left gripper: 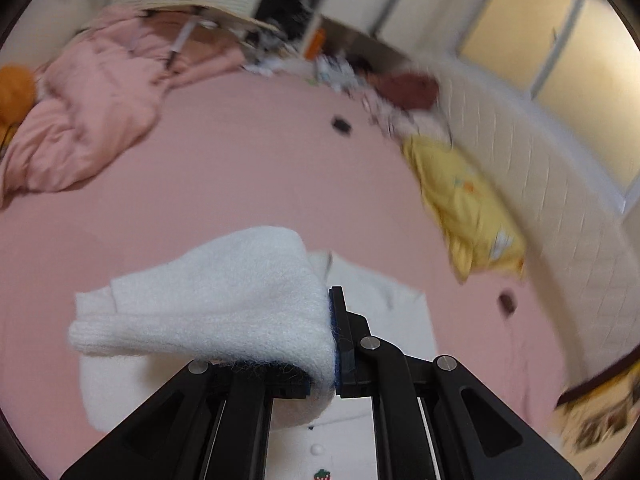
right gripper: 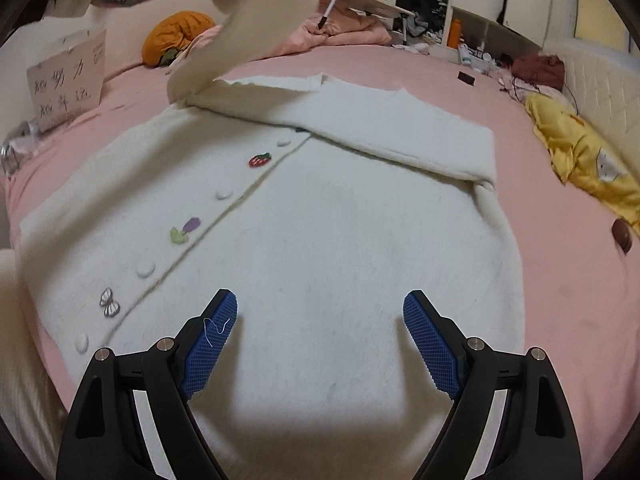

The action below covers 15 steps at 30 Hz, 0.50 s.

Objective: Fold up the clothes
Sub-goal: 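Grasp the other sleeve cuff with the left gripper and fold it across the body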

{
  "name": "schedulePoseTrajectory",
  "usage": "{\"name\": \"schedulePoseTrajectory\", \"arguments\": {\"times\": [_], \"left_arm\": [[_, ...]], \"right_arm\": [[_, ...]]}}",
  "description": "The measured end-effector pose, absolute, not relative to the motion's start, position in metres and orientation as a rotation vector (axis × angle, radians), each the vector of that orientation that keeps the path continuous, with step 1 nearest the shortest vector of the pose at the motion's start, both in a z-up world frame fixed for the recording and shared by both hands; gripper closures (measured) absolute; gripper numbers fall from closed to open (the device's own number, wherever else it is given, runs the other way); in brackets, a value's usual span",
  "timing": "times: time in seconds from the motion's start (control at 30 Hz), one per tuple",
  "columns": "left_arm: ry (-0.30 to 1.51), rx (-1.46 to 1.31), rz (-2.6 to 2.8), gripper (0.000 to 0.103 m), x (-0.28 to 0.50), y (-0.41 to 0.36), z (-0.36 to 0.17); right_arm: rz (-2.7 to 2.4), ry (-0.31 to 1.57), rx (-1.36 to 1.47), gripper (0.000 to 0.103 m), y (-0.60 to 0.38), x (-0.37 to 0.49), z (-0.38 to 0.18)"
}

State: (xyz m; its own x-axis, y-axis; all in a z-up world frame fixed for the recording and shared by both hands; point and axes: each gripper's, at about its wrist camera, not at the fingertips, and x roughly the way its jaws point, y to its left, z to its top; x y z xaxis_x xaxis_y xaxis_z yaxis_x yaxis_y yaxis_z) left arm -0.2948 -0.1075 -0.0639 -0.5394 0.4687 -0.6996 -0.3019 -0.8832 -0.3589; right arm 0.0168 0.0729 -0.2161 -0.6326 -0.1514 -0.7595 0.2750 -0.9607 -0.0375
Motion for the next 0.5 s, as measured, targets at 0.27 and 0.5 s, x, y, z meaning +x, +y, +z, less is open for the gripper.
{"name": "schedulePoseTrajectory", "arguments": {"times": [0.27, 0.5], "left_arm": [[-0.063, -1.257, 2.265, 0.095, -0.271, -0.015, -0.115], [0.029, -1.298, 2.236, 0.095, -0.26, 0.026, -0.149]], "right_arm": [[-2.62, 0.104, 1.23, 0.018, 0.087, 0.006, -0.219], [-2.617, 0.029, 1.27, 0.018, 0.096, 0.0, -0.223]]}}
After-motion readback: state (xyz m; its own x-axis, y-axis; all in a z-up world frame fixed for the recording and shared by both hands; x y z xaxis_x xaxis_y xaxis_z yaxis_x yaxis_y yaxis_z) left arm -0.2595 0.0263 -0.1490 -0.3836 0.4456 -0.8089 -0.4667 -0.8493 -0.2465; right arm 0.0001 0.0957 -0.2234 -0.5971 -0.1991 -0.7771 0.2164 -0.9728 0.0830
